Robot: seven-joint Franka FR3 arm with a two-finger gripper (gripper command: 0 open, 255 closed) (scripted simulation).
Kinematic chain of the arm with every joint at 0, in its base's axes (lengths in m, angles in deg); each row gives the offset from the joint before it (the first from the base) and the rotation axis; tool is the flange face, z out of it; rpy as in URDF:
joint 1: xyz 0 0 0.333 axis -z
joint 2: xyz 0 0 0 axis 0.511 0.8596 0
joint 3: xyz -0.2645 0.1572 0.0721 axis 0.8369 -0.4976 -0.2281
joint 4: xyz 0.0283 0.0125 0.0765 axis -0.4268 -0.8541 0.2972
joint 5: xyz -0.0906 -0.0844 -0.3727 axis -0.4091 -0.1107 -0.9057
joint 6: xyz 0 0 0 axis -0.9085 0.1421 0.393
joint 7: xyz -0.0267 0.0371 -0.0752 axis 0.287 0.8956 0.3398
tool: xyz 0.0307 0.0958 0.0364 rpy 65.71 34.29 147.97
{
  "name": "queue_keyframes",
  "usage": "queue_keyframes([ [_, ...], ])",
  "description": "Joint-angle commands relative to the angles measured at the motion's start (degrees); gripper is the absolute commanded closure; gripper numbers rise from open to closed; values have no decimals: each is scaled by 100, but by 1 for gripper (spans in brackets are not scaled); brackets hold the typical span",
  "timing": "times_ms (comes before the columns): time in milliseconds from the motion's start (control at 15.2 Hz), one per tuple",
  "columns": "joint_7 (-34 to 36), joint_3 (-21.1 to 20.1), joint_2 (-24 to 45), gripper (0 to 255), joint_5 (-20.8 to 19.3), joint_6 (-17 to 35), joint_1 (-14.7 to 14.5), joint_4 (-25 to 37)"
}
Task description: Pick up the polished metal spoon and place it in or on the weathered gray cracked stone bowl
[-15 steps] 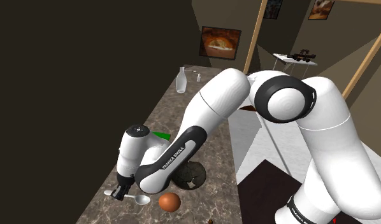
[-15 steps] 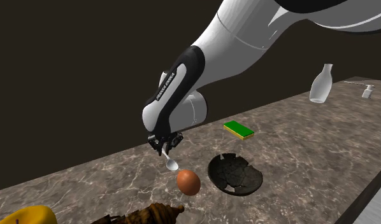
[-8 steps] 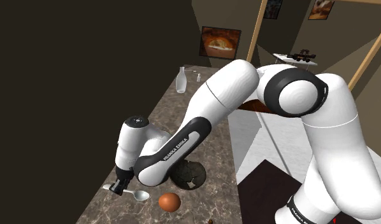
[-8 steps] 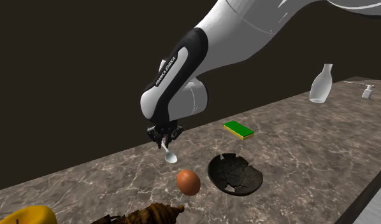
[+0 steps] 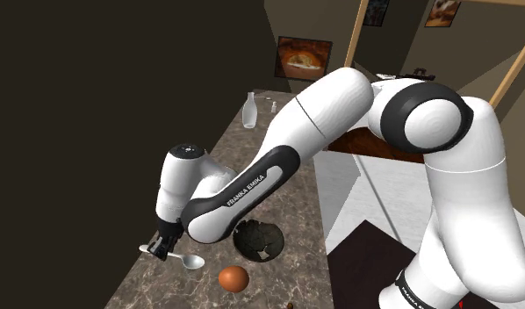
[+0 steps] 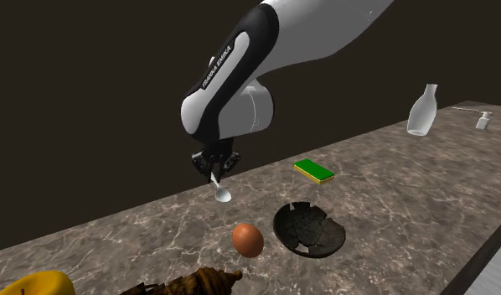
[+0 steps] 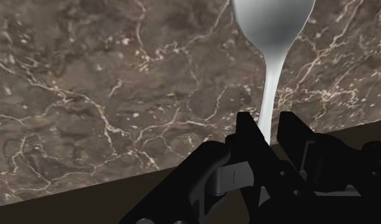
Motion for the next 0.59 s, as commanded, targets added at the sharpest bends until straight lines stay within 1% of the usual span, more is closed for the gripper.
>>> queue_keyframes([
  [0, -19, -30, -94, 255, 33, -113, 23, 17],
  [462, -72, -117, -400, 255, 142, -465, 90, 67],
  [528, -175, -152, -579, 255, 213, -369, 203, -208],
])
